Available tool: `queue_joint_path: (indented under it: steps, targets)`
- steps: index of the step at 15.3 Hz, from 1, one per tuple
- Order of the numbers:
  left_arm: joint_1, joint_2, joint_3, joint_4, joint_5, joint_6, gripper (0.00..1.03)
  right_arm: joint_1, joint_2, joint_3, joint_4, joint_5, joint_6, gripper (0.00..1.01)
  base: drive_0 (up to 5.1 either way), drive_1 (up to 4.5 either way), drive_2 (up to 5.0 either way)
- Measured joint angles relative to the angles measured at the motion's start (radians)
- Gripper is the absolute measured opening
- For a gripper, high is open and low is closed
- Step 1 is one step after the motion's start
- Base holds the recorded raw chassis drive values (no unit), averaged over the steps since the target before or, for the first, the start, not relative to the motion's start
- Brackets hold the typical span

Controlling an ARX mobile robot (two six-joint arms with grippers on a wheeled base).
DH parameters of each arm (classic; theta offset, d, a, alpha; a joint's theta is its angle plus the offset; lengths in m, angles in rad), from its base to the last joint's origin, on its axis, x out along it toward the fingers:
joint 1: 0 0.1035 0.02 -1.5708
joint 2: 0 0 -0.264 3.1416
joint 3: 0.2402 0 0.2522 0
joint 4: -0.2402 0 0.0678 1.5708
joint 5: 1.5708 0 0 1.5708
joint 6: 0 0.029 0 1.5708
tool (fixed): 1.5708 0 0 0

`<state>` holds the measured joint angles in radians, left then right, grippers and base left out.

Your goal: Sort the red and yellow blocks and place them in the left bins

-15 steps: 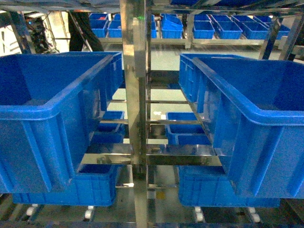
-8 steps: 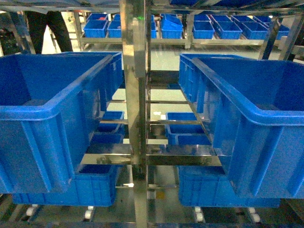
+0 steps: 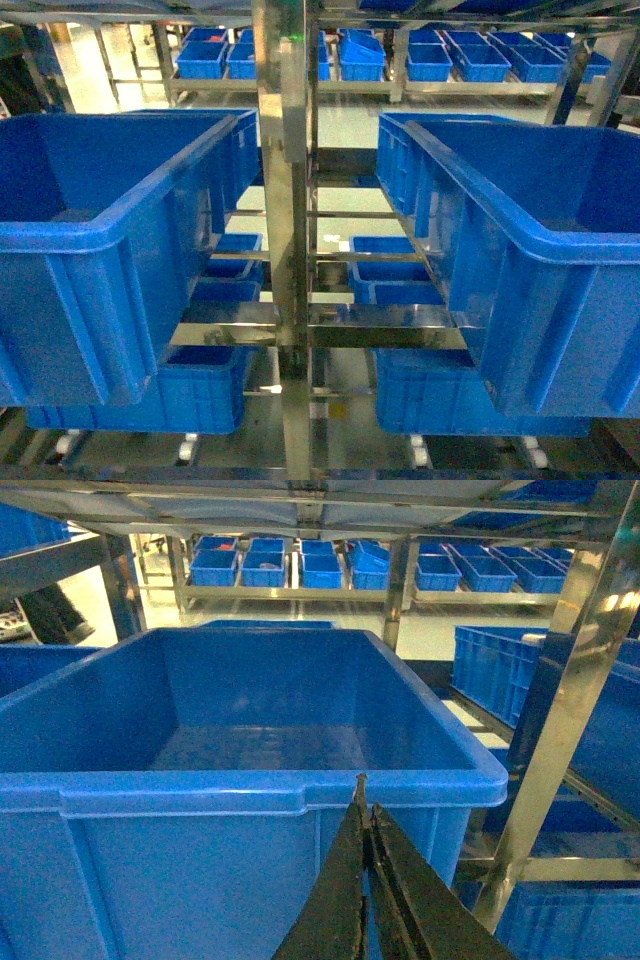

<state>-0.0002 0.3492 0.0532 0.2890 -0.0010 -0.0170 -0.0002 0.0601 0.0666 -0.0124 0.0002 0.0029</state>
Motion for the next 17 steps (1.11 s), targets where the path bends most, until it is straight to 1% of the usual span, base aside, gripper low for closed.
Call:
queue_joint_path:
  steps: [3,4,5,6,9,10,11,12,13,14,17]
  targets:
    - [0.0,-0.057,-0.013,-0.037,0.0,0.0,0.02,0.0,-0.012,-0.013,0.005,0.0,0.0,0.02,0.0,0.0,0.0]
    - [0.0,-0.072,-0.023,-0.032,0.0,0.0,0.02,0.0,-0.017,-0.018,0.006,0.0,0.0,0.02,0.0,0.0,0.0]
    - [0.0,-0.098,-0.039,-0.042,0.0,0.0,0.02,0.0,-0.055,-0.052,0.01,0.0,0.0,0.02,0.0,0.0,0.0]
    - [0.0,-0.149,-0.039,-0.086,0.001,0.0,0.02,0.0,-0.053,-0.052,0.01,-0.001,-0.001,0.02,0.0,0.0,0.0]
    - [0.0,-0.182,-0.039,-0.12,0.0,0.0,0.02,0.0,-0.053,-0.052,0.007,-0.001,-0.001,0.02,0.0,0.0,0.0]
    - [0.0,-0.198,-0.039,-0.149,0.0,0.0,0.02,0.0,-0.053,-0.052,0.008,-0.001,-0.001,0.02,0.0,0.0,0.0]
    - [0.0,-0.247,-0.038,-0.219,0.0,0.0,0.02,0.0,-0.053,-0.052,0.008,-0.001,-0.001,0.02,0.0,0.0,0.0]
    - [0.0,-0.275,-0.038,-0.267,0.005,0.001,0.02,0.0,-0.053,-0.052,0.008,-0.001,-0.001,0.02,0.0,0.0,0.0]
    - [0.0,-0.324,-0.038,-0.304,-0.002,0.0,0.02,0.0,-0.053,-0.052,0.007,0.0,-0.001,0.02,0.0,0.0,0.0]
    - [0.0,-0.338,-0.037,-0.271,0.003,0.002,0.02,0.0,-0.053,-0.052,0.007,0.0,-0.001,0.02,0.0,0.0,0.0]
    - [0.0,-0.34,-0.038,-0.296,0.0,0.002,0.02,0.0,-0.053,-0.052,0.008,0.0,-0.001,0.02,0.0,0.0,0.0]
